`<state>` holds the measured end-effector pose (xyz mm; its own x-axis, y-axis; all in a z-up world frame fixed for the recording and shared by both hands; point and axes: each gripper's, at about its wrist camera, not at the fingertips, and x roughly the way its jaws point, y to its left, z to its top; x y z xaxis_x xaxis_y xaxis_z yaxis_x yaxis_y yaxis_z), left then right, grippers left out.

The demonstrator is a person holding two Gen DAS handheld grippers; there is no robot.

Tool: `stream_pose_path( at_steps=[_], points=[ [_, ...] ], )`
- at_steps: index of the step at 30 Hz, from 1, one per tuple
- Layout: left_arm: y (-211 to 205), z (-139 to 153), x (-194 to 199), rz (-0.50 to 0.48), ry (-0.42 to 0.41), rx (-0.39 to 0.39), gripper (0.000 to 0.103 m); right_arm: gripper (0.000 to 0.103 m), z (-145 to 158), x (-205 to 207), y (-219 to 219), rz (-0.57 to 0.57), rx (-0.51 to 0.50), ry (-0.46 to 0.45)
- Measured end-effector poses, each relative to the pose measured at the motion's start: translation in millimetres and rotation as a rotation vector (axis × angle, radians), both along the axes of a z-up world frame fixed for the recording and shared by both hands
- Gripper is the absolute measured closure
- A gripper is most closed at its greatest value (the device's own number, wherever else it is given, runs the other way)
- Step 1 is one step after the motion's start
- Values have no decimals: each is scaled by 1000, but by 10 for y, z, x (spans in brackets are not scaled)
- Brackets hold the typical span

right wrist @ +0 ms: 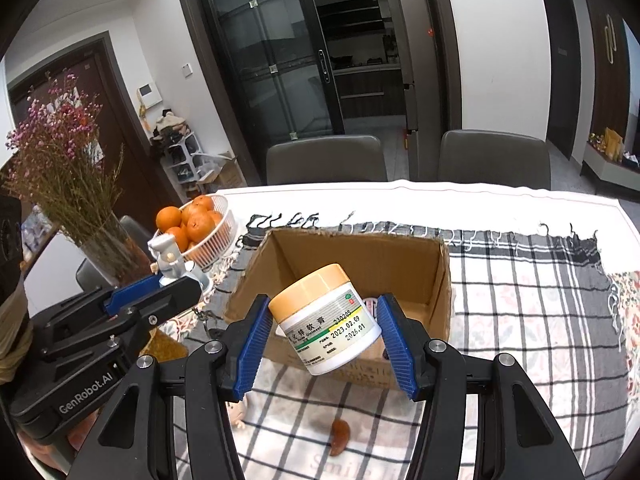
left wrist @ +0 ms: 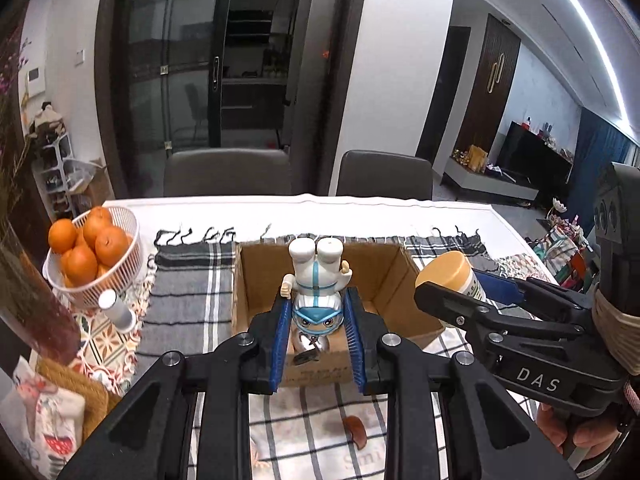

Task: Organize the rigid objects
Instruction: 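Lift and carry the figurine and ointment jar with both tools over the box, then open both tools to drop the figurine and jar into the box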

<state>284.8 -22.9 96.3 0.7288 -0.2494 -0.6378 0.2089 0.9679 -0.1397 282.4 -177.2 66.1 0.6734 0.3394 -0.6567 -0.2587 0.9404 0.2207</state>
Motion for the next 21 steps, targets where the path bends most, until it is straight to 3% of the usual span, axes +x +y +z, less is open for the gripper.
stream_pose_path(
  at_steps=[10, 21],
  points=[
    [-18, -32, 349, -12, 33, -4, 77, 48, 45, 306, 7, -5, -16, 12],
    [-58, -413, 755, -24, 161, 11, 77, 48, -270, 746, -5, 18, -32, 137]
  ],
)
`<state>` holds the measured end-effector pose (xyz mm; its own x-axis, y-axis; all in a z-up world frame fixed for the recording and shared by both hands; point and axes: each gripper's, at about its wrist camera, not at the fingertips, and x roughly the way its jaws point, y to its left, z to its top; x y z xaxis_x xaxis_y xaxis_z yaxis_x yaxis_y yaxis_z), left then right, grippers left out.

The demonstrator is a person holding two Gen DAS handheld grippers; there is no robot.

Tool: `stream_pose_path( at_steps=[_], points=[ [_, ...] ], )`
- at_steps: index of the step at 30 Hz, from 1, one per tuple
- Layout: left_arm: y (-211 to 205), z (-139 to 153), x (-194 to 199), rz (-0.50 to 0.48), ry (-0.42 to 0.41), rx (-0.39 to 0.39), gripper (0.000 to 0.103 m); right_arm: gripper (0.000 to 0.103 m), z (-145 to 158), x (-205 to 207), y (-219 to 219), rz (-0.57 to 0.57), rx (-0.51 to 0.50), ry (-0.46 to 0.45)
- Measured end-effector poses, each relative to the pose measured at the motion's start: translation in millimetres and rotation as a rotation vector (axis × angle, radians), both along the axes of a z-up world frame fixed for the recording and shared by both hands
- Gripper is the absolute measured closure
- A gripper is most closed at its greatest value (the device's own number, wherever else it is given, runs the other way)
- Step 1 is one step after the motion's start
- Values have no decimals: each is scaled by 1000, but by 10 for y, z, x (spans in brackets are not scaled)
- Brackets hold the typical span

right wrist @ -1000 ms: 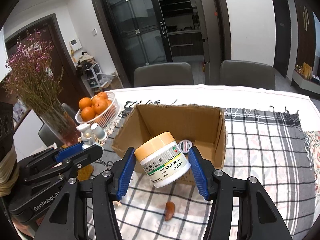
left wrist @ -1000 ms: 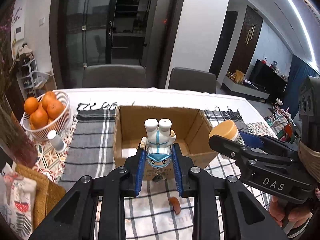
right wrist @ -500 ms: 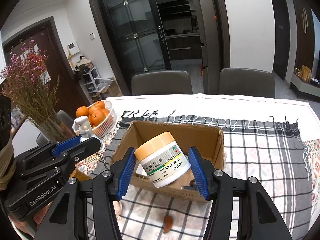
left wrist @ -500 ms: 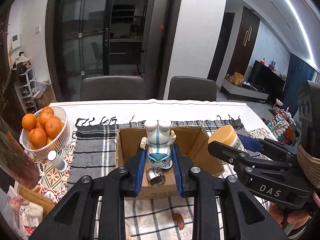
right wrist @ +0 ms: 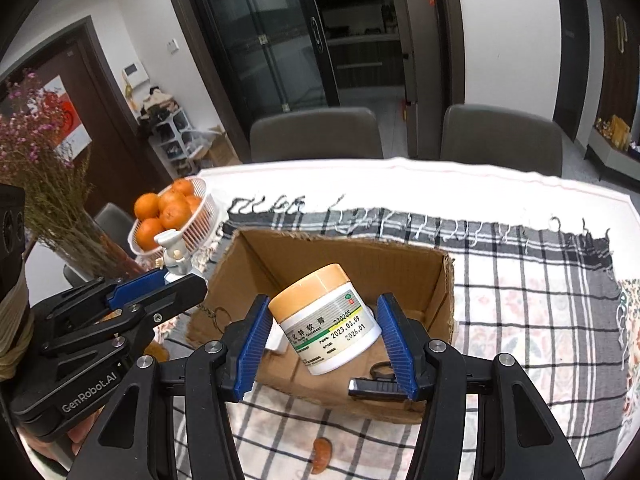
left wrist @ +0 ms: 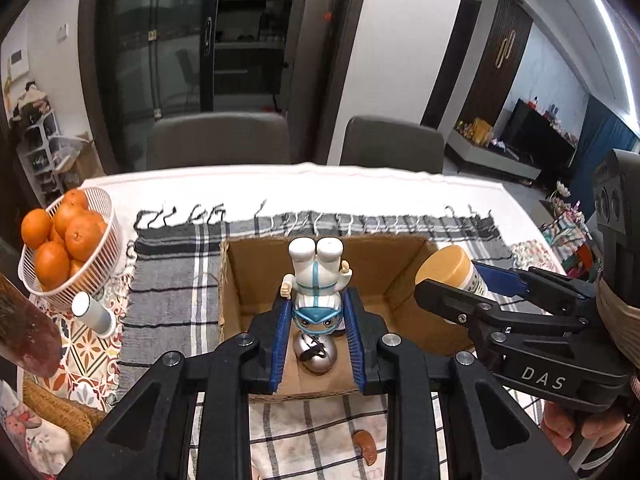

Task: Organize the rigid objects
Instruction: 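Open both tools to drop the figurine and jar into the box, then move both tools back toward the pink round toy and brown item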

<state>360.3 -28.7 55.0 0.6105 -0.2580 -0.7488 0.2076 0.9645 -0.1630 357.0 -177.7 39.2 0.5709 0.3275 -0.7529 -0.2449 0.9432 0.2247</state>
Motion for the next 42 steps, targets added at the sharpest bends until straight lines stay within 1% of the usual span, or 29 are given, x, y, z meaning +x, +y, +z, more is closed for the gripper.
stream_pose_path(
  at_steps=[7, 13, 17, 21, 22, 23, 27, 29, 30, 32, 33, 34, 35, 39, 41, 42],
  points=[
    [5, -290, 148, 3, 86, 27, 77, 48, -333, 232, 43, 9, -24, 91],
    [4, -518, 249, -5, 161, 51, 77, 48, -616, 347, 78, 31, -40, 168],
    [6, -639, 260, -2, 194, 65, 77, 48, -752, 397, 92, 34, -64, 198],
    [20, -692, 248, 4, 209, 53, 76, 47, -816, 398, 87, 35, -79, 212],
    [24, -693, 241, 4, 208, 50, 71, 46, -811, 387, 95, 36, -88, 204],
    [26, -688, 234, 2, 207, 45, 65, 46, -808, 384, 93, 36, -89, 203],
    [35, -617, 153, 14, 175, 55, 57, 45, -777, 346, 73, 30, -86, 200],
    [45, -578, 99, 24, 154, 64, 47, 45, -734, 302, 68, 24, -90, 183],
    [51, -546, 50, 27, 137, 69, 46, 45, -710, 273, 65, 19, -94, 172],
    [62, -499, -20, 36, 114, 78, 38, 45, -642, 189, 59, 11, -97, 143],
    [75, -455, -82, 42, 94, 80, 37, 45, -600, 134, 60, 6, -98, 124],
    [84, -425, -126, 45, 79, 82, 33, 45, -565, 95, 64, 2, -100, 108],
    [98, -398, -169, 51, 65, 86, 28, 45, -518, 42, 69, -3, -104, 87],
    [160, -258, -391, 82, -8, 113, 15, 43, -343, -167, 89, -26, -118, 10],
    [187, -208, -478, 95, -35, 123, 9, 41, -268, -263, 104, -36, -125, -24],
    [206, -175, -545, 101, -53, 130, 8, 37, -226, -324, 112, -45, -129, -45]
  ],
)
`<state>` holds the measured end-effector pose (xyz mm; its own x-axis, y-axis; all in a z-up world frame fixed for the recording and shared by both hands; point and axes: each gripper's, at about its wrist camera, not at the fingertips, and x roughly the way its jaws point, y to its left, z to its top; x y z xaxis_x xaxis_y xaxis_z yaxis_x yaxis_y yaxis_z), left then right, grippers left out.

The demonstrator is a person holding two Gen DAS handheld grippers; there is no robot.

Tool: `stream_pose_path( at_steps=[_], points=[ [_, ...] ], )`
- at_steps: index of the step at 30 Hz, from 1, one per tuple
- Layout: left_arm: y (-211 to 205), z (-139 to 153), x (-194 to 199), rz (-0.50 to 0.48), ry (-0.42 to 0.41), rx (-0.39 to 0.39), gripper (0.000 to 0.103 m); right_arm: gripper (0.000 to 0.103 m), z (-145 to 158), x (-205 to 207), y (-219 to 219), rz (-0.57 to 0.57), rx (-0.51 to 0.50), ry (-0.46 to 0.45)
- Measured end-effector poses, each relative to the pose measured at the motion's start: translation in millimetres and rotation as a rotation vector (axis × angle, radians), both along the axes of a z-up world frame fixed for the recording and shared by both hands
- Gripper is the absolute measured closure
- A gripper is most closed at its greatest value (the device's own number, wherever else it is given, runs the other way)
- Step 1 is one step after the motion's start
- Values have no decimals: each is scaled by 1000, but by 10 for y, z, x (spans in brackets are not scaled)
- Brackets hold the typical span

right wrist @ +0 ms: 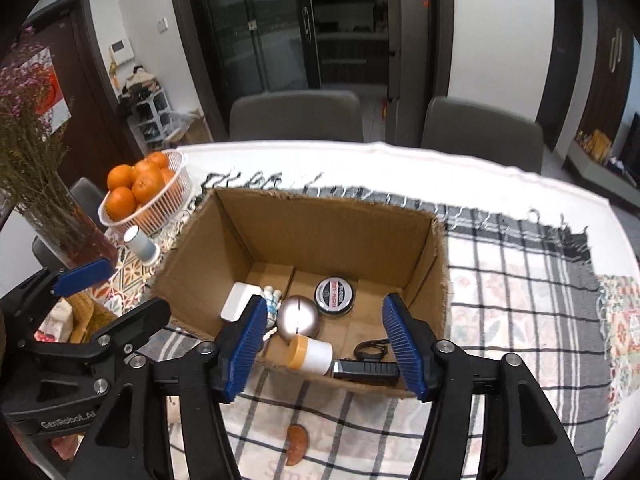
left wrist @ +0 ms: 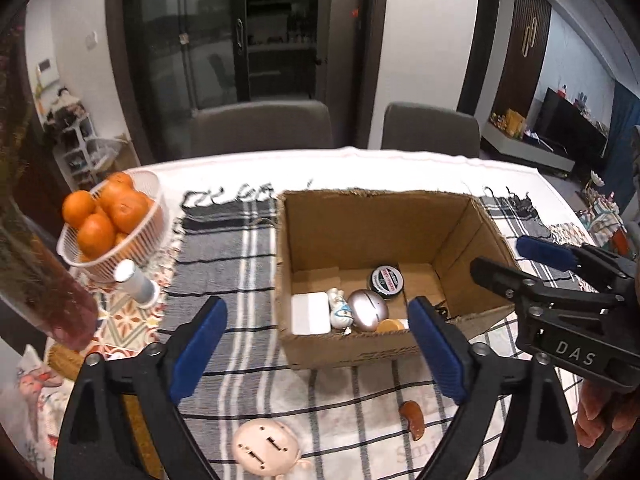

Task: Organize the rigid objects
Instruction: 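Move both tools back toward the pink round toy and brown item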

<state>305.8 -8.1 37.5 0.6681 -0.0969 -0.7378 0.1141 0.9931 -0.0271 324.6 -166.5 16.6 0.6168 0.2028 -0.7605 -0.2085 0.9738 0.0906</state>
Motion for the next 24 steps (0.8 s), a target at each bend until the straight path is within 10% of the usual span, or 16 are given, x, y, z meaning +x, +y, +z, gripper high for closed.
stream_pose_path(
  at_steps=[24],
  points=[
    [367, -91, -921, 77, -84, 44, 0, 28, 46, -907, 263, -39, 10, -149]
  ],
)
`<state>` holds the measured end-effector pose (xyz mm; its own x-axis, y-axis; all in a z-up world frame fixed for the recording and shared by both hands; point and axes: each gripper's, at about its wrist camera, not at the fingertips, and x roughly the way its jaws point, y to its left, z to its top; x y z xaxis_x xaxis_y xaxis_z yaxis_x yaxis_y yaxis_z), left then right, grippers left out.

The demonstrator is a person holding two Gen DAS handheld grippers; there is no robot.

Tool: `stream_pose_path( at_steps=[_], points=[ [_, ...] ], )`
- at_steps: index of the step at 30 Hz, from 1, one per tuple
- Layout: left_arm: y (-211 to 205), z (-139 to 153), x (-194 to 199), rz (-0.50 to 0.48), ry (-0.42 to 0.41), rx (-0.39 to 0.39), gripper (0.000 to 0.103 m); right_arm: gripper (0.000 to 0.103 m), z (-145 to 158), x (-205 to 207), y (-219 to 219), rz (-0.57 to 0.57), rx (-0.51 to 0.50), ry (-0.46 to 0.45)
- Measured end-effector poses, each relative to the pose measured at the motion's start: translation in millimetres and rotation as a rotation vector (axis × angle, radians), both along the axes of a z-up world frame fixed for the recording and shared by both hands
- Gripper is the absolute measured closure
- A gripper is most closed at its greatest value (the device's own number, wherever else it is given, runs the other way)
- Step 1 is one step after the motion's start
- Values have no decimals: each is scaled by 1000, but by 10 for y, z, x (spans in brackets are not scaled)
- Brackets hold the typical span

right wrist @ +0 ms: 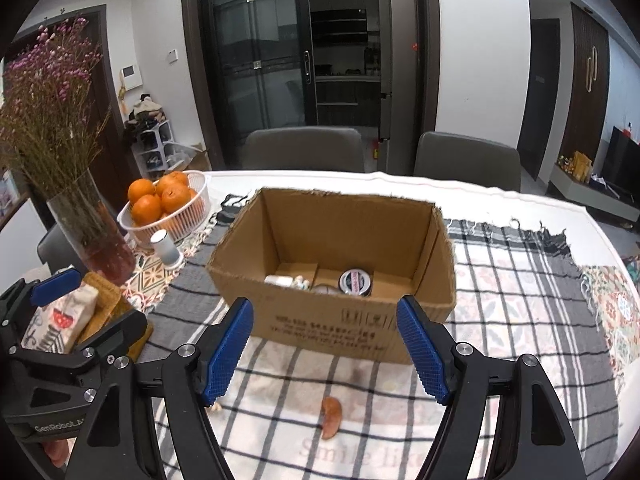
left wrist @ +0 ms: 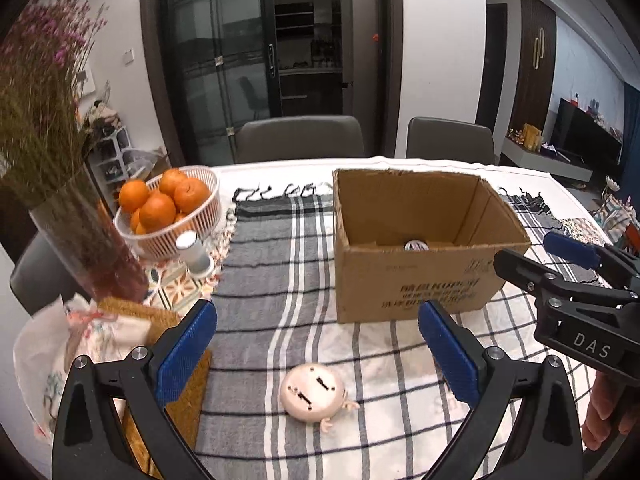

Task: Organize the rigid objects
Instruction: 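Move both tools back toward the pink round toy and brown item, then grasp the pink round toy with the left tool while the right tool grasps the brown sausage-shaped item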

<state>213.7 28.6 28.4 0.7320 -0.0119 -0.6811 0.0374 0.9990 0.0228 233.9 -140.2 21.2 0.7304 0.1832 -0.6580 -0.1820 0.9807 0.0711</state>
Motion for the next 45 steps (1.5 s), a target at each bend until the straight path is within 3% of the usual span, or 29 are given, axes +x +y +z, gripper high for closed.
stream_pose_path(
  at_steps=[23, 35, 45],
  points=[
    [71, -972, -145, 33, 239, -31, 0, 28, -882, -190, 73, -18, 1, 152],
    [33, -1273, -32, 44, 289, -2, 1, 30, -1280, -145, 15, -41, 11, 231],
    [50, -1498, 165, 86, 324, -44, 1, 37, -1580, 32, -1, -67, 12, 316]
  ],
)
